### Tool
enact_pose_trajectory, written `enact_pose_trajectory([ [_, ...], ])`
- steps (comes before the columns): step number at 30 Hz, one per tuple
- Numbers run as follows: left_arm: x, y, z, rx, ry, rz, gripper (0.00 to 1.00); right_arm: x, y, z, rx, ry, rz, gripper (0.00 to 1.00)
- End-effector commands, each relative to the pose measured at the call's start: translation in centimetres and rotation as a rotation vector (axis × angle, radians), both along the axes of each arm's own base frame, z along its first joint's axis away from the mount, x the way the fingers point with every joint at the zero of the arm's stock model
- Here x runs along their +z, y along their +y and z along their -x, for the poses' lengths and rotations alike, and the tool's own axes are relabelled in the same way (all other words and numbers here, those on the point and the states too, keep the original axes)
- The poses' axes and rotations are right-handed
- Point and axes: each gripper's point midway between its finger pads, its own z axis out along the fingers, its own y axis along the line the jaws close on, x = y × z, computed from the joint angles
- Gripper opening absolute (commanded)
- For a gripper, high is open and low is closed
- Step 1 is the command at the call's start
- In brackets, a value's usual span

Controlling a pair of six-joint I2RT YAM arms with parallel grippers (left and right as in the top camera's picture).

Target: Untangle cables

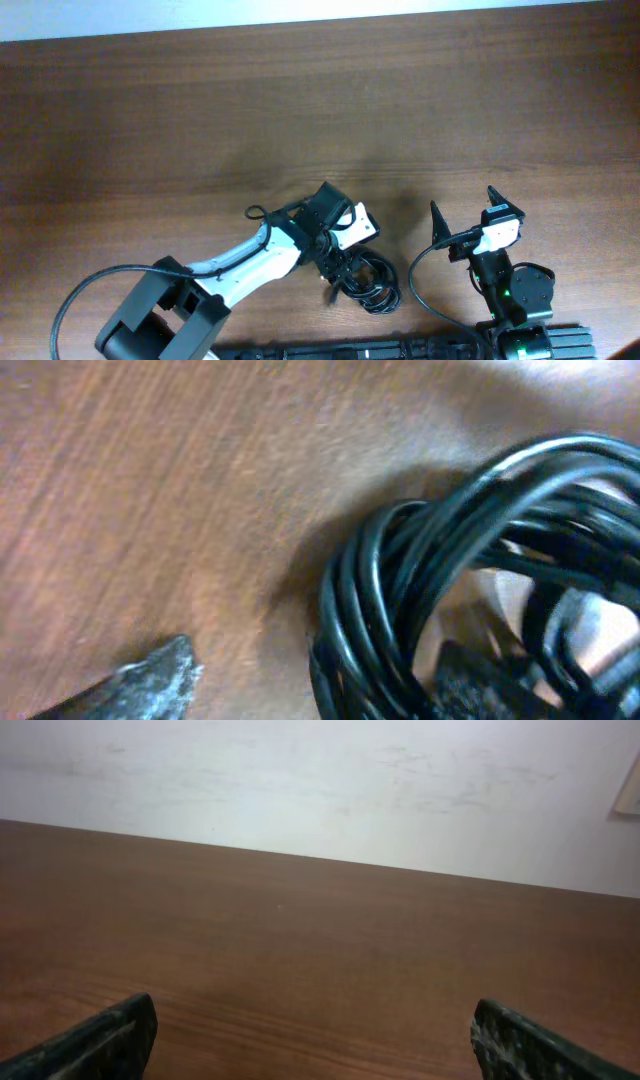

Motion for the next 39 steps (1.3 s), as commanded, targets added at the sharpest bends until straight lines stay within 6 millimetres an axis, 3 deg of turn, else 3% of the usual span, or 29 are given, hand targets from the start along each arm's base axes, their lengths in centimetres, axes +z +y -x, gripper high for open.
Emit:
enact_pose_trajectory([
  [1,-1.4,3.1,-3.2,0.088,-0.158,-0.199,0.70,-0.3,0.0,0.0,-0.002,0.009,-0.001,0.99],
  [2,-1.3,4.4,-4.6,0.128,-0.235,-0.268,0.67,-0.3,0.0,0.0,-0.002,0.009,-0.001,0.99],
  [4,-0.9,5.1,-6.1,0.165,-0.312,-0.306,0.69,-0.3,0.0,0.0,-0.002,0.009,-0.001,0.99],
  [7,0.4,3.4,-8.1,0.206,-0.392,-0.224,0.68,-0.3,0.0,0.0,-0.002,0.009,-0.001,0.99],
  [9,1.9,1.7,-9.9,0.242,-0.464,-0.128,0.27,-0.3,0.0,0.0,-0.002,0.009,-0.001,0.99],
  [11,3.2,0.7,-10.8,0.257,-0.509,-0.073,0.00,-0.3,0.0,0.0,-0.002,0.009,-0.001,0.99],
  [13,5.0,0.0,-11.6,0.271,-0.550,-0.020,0.00,-0.3,0.0,0.0,-0.002,0.009,-0.001,0.99],
  [17,12.2,-1.0,-12.6,0.315,-0.682,0.148,0.00,-0.3,0.0,0.0,-0.002,0.009,-0.001,0.99],
  [18,14.9,-0.9,-12.5,0.329,-0.722,0.201,0.00,-0.3,0.0,0.0,-0.002,0.009,-0.001,0.99],
  [21,20.7,-0.2,-11.8,0.348,-0.814,0.309,0.00,-0.3,0.0,0.0,-0.002,0.009,-0.001,0.99],
  [23,23.3,0.3,-11.3,0.361,-0.852,0.361,0.00,-0.3,0.0,0.0,-0.002,0.009,-0.001,0.99],
  [28,26.5,0.9,-10.1,0.361,-0.890,0.435,0.00,0.4,0.0,0.0,-0.001,-0.021,-0.003,0.99],
  [32,27.8,0.3,-8.5,0.269,-0.847,0.529,0.00,1.8,1.9,0.5,0.110,-0.067,-0.013,0.99],
  [35,28.5,0.8,-8.2,0.188,-0.822,0.585,0.00,4.3,2.7,1.7,0.165,-0.045,-0.037,0.99],
  [39,28.6,0.7,-7.7,0.101,-0.800,0.629,0.00,7.4,4.2,5.4,0.266,0.085,-0.052,0.99],
])
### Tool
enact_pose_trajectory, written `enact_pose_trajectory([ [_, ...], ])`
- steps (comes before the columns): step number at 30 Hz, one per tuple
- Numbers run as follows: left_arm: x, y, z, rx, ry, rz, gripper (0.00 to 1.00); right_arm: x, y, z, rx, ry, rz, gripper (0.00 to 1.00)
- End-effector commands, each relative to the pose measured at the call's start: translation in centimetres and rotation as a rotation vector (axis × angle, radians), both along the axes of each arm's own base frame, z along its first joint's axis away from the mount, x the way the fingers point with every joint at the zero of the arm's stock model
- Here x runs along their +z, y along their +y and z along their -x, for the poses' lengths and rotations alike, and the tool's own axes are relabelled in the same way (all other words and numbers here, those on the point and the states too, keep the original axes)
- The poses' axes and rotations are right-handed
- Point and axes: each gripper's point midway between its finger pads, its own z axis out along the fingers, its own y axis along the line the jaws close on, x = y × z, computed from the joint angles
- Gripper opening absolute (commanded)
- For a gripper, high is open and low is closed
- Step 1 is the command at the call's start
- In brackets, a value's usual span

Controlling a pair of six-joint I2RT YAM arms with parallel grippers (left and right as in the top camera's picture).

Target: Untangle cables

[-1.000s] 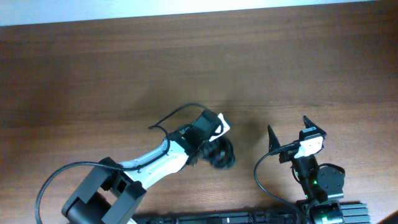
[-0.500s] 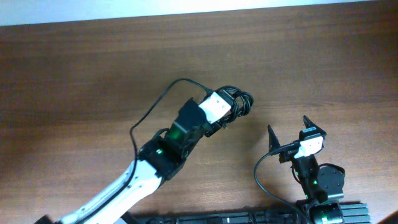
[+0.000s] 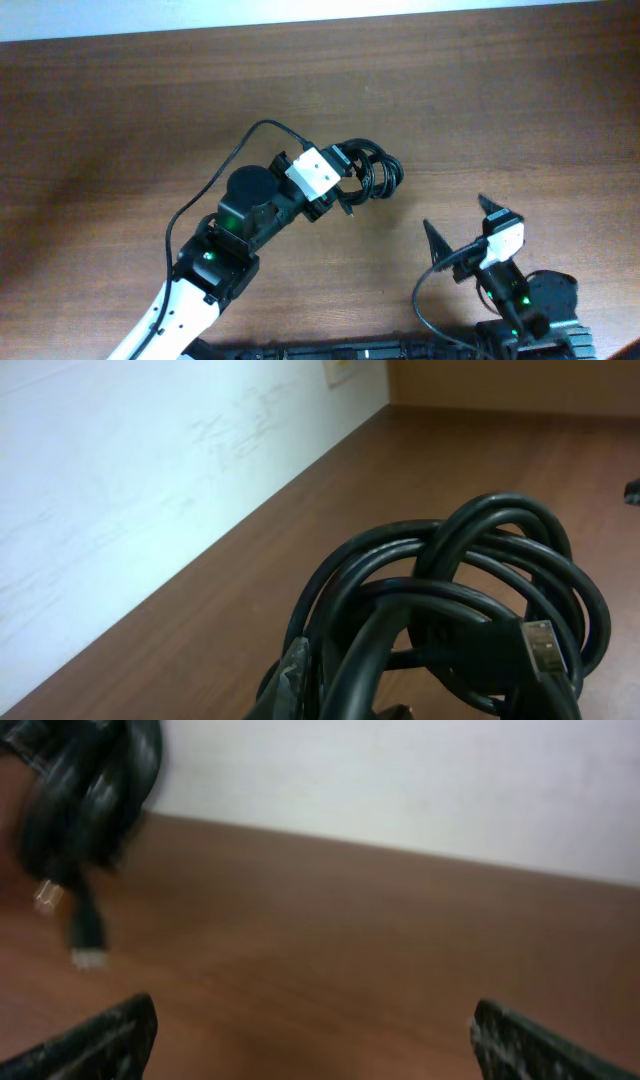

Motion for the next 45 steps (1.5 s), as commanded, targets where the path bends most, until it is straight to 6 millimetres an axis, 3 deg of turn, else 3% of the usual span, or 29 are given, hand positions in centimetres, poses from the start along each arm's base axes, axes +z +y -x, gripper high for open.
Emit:
enact_pose_trajectory([
  [1,2.0,-0.7,1.2,-0.098,-0.055,0.032,0.00,3.9,1.5,2.3,0.100,0.036,-0.022,0.99],
  [3,2.8,-1.0,1.3,-0.115,-0.080,0.052,0.00,5.6,1.8,2.6,0.117,0.097,-0.025,0.99],
  [6,4.6,-1.5,1.7,-0.152,-0.142,0.100,0.00,8.8,2.4,1.4,0.146,0.253,-0.033,0.99],
  [9,5.8,-2.9,4.0,-0.313,-0.167,0.143,0.00,12.4,6.1,0.9,0.400,0.282,-0.110,0.99],
  [11,6.2,-3.6,5.5,-0.404,-0.177,0.163,0.00,12.9,7.7,0.5,0.524,0.289,-0.149,0.99],
  [13,6.9,-3.6,5.5,-0.406,-0.178,0.191,0.00,12.5,8.6,0.1,0.599,0.346,-0.201,0.98],
  [14,7.4,-3.6,5.6,-0.406,-0.197,0.206,0.00,12.2,8.9,-0.2,0.613,0.381,-0.228,0.89],
  [15,8.0,-3.6,5.6,-0.407,-0.222,0.217,0.00,11.9,9.4,-0.3,0.658,0.423,-0.263,0.71],
  [16,8.3,-3.6,5.6,-0.408,-0.234,0.223,0.00,11.8,10.0,-0.1,0.720,0.455,-0.296,0.43],
  [18,8.5,-3.6,5.5,-0.408,-0.244,0.227,0.00,11.5,10.6,-0.1,0.797,0.505,-0.346,0.06],
  [19,8.5,-3.6,5.5,-0.408,-0.249,0.229,0.00,11.2,10.6,-0.4,0.800,0.524,-0.355,0.04],
  [20,8.6,-3.6,5.5,-0.408,-0.253,0.231,0.17,11.0,10.7,-0.7,0.796,0.534,-0.358,0.04],
  [21,8.7,-3.6,5.4,-0.403,-0.256,0.232,0.37,10.3,10.4,-1.4,0.751,0.544,-0.343,0.04],
  [22,8.7,-3.5,5.2,-0.391,-0.254,0.233,0.82,9.7,9.9,-2.3,0.689,0.546,-0.318,0.04],
  [23,8.8,-3.2,4.5,-0.342,-0.222,0.254,0.99,8.6,8.8,-4.0,0.559,0.537,-0.261,0.04],
  [27,9.5,-0.2,0.3,-0.007,-0.014,0.464,0.99,9.5,6.2,-8.4,0.345,0.373,-0.149,0.04],
  [29,9.3,1.6,-1.1,0.146,0.179,0.664,0.99,11.6,4.6,-10.6,0.232,0.237,-0.102,0.04],
  [32,4.8,3.4,-2.0,0.360,0.482,0.770,0.99,14.9,1.9,-11.7,0.057,0.079,-0.062,0.04],
  [33,2.9,3.8,-1.6,0.407,0.531,0.716,0.99,16.3,0.7,-11.2,-0.011,0.025,-0.054,0.04],
  [34,1.7,4.1,-1.3,0.431,0.563,0.681,0.99,17.3,0.7,-10.3,-0.005,-0.008,-0.057,0.04],
  [37,1.3,4.1,-1.1,0.432,0.577,0.668,0.99,19.2,3.2,-6.9,0.170,-0.086,-0.035,0.04],
  [38,1.8,3.6,-1.0,0.396,0.578,0.679,0.99,19.2,4.6,-5.9,0.279,-0.116,0.012,0.04],
  [40,5.5,2.5,-0.4,0.215,0.540,0.753,0.99,19.4,7.5,-3.1,0.524,-0.201,0.088,0.04],
  [41,7.3,2.5,0.1,0.094,0.523,0.772,0.99,19.4,7.9,-2.6,0.559,-0.204,0.084,0.04],
  [45,9.8,2.9,2.1,-0.161,0.499,0.744,0.98,19.5,8.2,-2.2,0.588,-0.208,0.081,0.04],
])
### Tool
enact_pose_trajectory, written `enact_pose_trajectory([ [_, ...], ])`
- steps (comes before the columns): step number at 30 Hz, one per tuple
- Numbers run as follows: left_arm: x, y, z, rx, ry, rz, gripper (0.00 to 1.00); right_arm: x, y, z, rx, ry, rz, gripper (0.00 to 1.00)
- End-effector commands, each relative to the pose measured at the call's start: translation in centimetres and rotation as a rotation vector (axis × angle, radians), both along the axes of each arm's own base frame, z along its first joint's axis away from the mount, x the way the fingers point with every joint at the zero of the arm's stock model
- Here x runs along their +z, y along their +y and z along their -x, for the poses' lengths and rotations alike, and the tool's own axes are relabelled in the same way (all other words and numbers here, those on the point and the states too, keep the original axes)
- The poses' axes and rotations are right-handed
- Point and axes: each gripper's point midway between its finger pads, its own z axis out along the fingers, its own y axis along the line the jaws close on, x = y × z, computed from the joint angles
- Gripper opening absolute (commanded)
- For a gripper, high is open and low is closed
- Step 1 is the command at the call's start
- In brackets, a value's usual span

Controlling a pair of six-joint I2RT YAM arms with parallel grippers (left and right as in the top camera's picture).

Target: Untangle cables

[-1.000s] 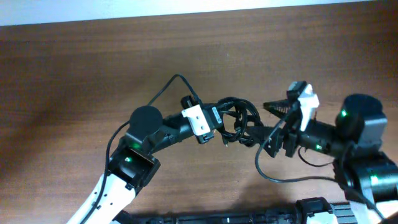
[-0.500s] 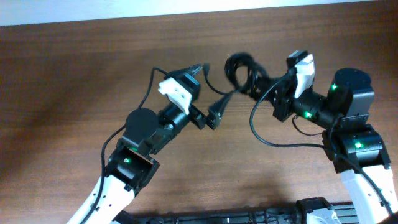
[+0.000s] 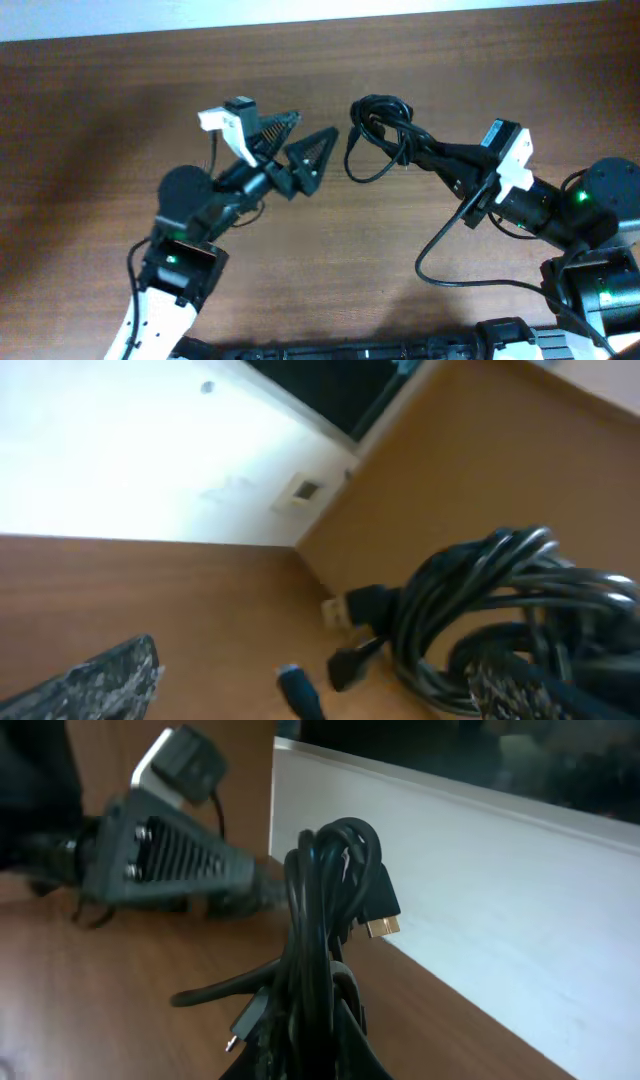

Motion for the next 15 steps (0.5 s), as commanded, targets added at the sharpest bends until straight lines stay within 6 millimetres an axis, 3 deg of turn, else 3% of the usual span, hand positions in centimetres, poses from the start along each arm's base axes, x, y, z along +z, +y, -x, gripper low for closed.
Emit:
enact_pose_trajectory([
  [1,1.4,-1.0,3.1,-0.217,-0.057,0.003,0.96,1.2,1.0,1.8,0.105,-0.076,0.017,0.04],
  [2,1.4,-1.1,3.4,-0.235,-0.056,0.004,0.93,1.5,1.6,2.7,0.164,-0.102,0.020,0.04],
  [8,1.2,-1.2,3.3,-0.247,0.074,0.085,0.93,3.3,1.6,2.7,0.163,-0.155,-0.015,0.04],
  [12,2.6,-3.4,4.7,-0.314,0.002,0.110,0.93,4.1,1.6,1.5,0.160,-0.148,-0.057,0.04],
  [15,2.2,-4.5,4.4,-0.308,0.058,0.145,0.95,3.7,1.7,0.7,0.161,-0.138,-0.057,0.04],
])
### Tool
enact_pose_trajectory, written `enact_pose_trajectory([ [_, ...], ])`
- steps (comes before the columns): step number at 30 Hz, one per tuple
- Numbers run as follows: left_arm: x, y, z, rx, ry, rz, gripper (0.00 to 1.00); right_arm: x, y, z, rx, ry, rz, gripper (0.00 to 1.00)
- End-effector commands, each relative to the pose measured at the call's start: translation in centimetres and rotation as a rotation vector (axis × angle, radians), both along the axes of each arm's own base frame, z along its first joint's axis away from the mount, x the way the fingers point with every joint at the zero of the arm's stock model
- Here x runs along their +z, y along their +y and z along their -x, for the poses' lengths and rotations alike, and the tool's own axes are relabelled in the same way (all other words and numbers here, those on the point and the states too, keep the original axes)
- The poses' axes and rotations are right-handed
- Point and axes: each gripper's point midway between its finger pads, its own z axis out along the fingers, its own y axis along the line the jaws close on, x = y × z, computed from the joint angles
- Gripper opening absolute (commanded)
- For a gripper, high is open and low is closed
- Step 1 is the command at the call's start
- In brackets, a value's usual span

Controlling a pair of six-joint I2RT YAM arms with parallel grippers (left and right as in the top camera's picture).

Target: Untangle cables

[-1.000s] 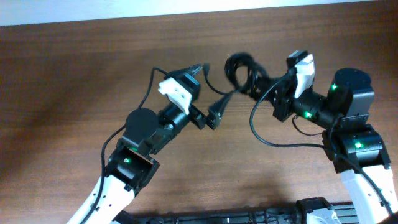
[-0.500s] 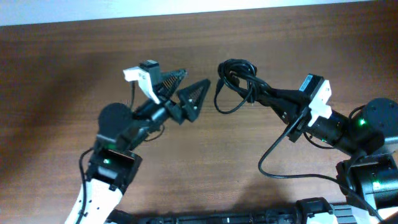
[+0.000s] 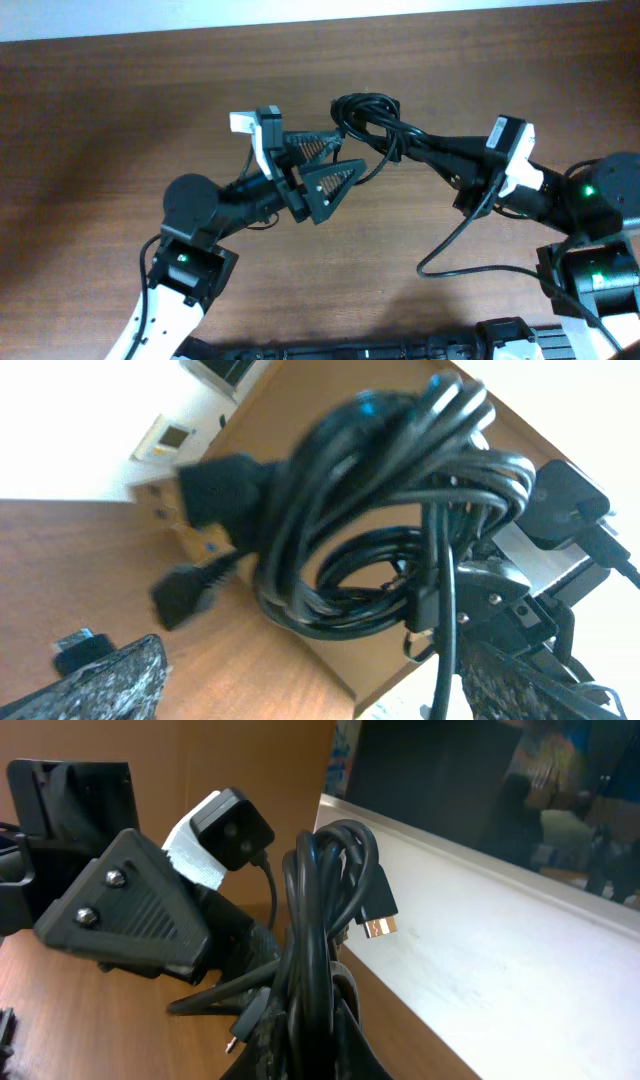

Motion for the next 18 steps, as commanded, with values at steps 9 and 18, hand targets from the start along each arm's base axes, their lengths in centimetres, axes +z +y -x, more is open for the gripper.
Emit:
enact_pose_trajectory([
  [9,1.0,-2.3,-0.7,0.030,0.117,0.129,0.95,0.4,1.0,0.7,0.113,-0.023,0.007,0.04],
  [18,0.4,-1.5,-2.8,0.178,0.154,0.141,0.24,0.3,1.3,1.5,0.160,-0.012,0.006,0.04],
])
